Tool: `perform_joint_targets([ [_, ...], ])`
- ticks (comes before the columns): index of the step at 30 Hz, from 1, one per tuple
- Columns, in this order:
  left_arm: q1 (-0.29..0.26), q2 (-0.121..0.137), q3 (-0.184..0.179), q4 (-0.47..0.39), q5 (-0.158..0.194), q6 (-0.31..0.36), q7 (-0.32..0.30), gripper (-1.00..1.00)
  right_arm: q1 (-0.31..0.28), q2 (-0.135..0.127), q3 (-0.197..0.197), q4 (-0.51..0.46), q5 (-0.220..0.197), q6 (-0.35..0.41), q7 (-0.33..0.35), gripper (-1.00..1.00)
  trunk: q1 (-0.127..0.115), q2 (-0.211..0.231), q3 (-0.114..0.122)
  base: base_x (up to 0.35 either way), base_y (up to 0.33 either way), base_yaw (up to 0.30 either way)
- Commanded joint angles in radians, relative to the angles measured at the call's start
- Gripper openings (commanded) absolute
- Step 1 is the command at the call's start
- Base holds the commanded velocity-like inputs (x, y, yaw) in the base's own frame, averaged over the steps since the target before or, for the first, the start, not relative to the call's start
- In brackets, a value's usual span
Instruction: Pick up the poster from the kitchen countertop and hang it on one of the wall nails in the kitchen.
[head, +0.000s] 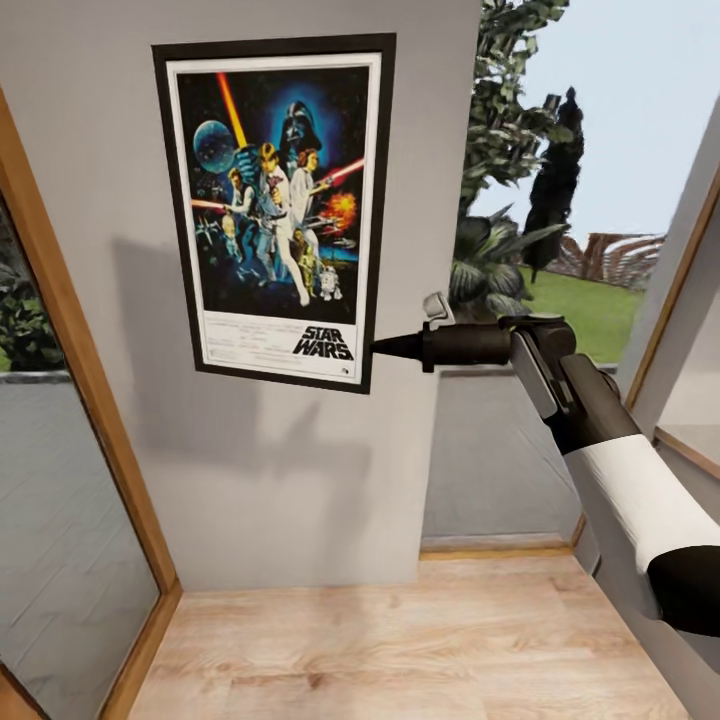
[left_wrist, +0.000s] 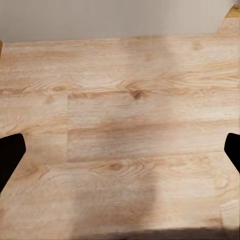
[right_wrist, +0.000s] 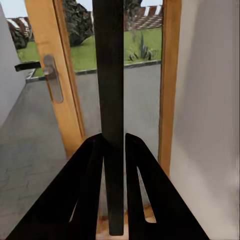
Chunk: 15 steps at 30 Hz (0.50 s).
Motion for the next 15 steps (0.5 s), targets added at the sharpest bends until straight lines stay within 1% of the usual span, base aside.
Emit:
perform_joint_targets([
  [1, 0.0, 0.0, 0.004, -0.001, 0.0, -0.001, -0.007, 1.0, -0.001, -0.001, 0.002, -0.002, -0.008, 0.009, 0.0, -1.0, 0.001, -0.001, 0.0, 0.334, 0.0, 0.0],
  [15, 0.0, 0.0, 0.004, -0.001, 0.0, -0.001, -0.007, 1.0, -0.001, 0.0, 0.002, -0.005, -0.008, 0.01, 0.0, -1.0, 0.001, -0.001, 0.0, 0.334, 0.0, 0.0],
])
